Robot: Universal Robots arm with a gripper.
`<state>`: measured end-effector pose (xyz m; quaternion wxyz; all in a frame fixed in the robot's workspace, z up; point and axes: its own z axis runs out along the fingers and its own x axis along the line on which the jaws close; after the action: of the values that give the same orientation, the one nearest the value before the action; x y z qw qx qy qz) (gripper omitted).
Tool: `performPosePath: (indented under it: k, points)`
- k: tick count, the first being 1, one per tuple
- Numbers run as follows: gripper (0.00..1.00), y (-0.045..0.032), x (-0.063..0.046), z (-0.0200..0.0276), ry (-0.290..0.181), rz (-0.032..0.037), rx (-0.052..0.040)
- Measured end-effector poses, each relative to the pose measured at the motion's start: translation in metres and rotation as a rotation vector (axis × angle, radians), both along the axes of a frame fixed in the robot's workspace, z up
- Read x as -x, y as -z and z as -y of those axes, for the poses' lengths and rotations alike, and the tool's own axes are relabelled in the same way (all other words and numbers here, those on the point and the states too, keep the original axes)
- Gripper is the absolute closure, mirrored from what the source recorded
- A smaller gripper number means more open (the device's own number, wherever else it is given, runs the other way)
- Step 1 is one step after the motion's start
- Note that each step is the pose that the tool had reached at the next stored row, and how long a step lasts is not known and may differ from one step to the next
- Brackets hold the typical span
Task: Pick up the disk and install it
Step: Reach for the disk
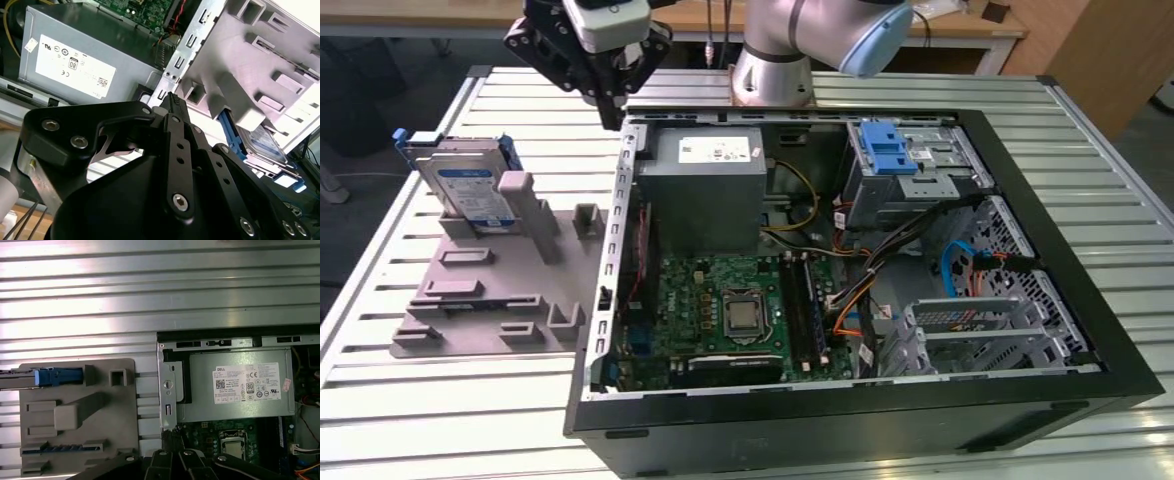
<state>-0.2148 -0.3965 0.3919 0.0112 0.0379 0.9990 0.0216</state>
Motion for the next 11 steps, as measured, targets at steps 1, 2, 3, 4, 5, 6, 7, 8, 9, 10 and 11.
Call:
performPosePath:
  k: [1, 2, 3, 4, 5, 6, 7, 8, 9, 10, 11]
  points:
    - [0.89, 0.0000, 0.001, 0.0000, 0.000, -0.0003, 0.0000]
    - [0.89, 0.0001, 0.002, -0.0001, 0.000, -0.0005, 0.0000]
    - [0.89, 0.0001, 0.004, -0.0001, 0.000, -0.0008, 0.0000]
    - [0.89, 0.0002, 0.005, -0.0001, 0.000, -0.0011, 0.0000]
    - [0.89, 0.0002, 0.006, -0.0001, 0.000, -0.0014, 0.0000]
    - [0.89, 0.0003, 0.007, -0.0002, 0.000, -0.0017, 0.0000]
    - [0.89, 0.0003, 0.008, -0.0002, 0.000, -0.0020, -0.0001]
    - [0.89, 0.0004, 0.009, -0.0003, 0.000, -0.0023, 0.0000]
    - [0.89, 0.0004, 0.011, -0.0003, 0.000, -0.0026, 0.0000]
    - [0.89, 0.0005, 0.012, -0.0003, 0.000, -0.0028, -0.0001]
    - [0.89, 0.0005, 0.013, -0.0003, 0.000, -0.0031, 0.0000]
